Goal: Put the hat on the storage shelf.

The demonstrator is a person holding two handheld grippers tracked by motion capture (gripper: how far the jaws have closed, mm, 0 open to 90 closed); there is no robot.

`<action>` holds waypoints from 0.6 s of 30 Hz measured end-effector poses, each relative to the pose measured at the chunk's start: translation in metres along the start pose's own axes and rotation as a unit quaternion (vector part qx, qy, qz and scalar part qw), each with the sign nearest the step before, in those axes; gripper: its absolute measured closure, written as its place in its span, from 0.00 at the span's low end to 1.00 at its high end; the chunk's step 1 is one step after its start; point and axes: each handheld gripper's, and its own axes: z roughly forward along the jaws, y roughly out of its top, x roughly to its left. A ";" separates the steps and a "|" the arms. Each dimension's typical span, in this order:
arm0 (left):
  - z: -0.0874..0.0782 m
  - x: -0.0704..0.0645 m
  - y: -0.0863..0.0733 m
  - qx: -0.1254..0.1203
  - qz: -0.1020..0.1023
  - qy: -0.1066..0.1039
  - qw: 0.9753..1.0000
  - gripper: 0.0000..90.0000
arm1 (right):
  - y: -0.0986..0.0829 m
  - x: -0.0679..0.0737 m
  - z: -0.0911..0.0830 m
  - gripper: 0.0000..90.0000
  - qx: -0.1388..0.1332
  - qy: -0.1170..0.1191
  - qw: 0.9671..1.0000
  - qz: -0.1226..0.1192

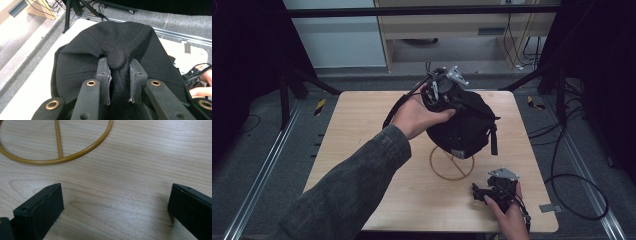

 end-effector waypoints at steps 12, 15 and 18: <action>0.008 -0.001 -0.009 0.010 0.000 0.000 1.000 0.81 | 0.000 0.000 0.000 0.00 0.000 0.000 1.000 -0.001; 0.010 -0.002 -0.010 0.011 0.001 0.000 1.000 0.80 | 0.000 0.000 0.000 0.00 -0.001 0.000 1.000 -0.001; 0.010 -0.002 -0.011 0.014 0.003 0.000 1.000 0.80 | 0.000 0.000 0.000 0.00 -0.001 0.000 1.000 -0.001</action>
